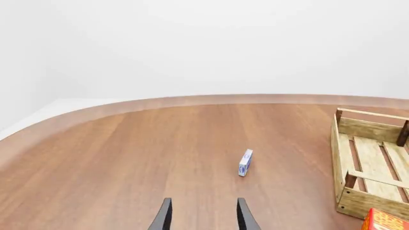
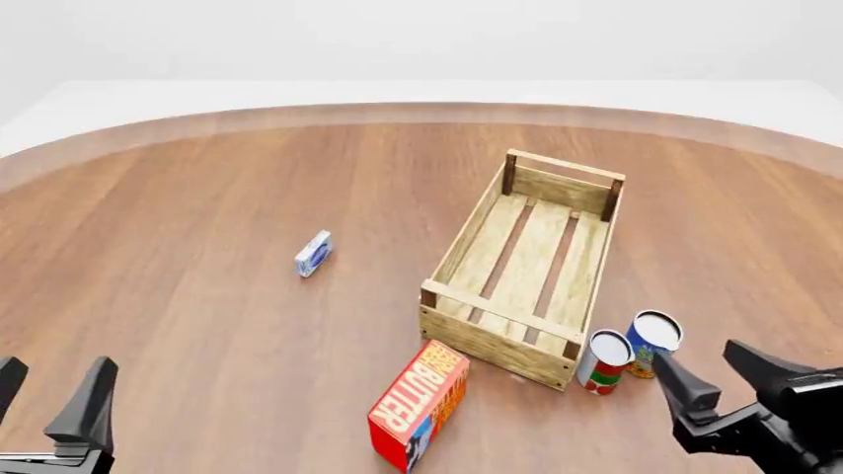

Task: Pick up the tomato sauce, and put it in the wooden tray.

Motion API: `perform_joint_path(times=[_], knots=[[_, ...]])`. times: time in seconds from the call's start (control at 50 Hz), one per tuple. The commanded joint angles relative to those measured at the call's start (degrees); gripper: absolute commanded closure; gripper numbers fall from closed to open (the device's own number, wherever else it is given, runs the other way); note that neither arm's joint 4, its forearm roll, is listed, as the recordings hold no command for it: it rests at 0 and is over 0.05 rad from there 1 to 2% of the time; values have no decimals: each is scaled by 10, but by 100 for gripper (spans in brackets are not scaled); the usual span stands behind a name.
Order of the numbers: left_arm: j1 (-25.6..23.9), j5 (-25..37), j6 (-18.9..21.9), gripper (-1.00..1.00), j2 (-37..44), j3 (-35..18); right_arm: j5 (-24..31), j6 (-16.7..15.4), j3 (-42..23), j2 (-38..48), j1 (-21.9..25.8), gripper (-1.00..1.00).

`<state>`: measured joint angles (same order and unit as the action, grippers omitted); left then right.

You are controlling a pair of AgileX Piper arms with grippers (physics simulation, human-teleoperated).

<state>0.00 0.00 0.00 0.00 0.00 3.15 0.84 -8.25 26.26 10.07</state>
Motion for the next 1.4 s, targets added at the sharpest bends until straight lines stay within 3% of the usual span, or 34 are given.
perform_joint_path(times=[0.02, 0.54, 1.4], knots=[[0, 0, 0, -100, 0, 0, -37, -3, -13, 84, 10, -100], [0, 0, 0, -100, 0, 0, -80, -9, -16, 154, 13, -100], [0, 0, 0, -100, 0, 0, -199, -4, 11, 261, 2, -100]])
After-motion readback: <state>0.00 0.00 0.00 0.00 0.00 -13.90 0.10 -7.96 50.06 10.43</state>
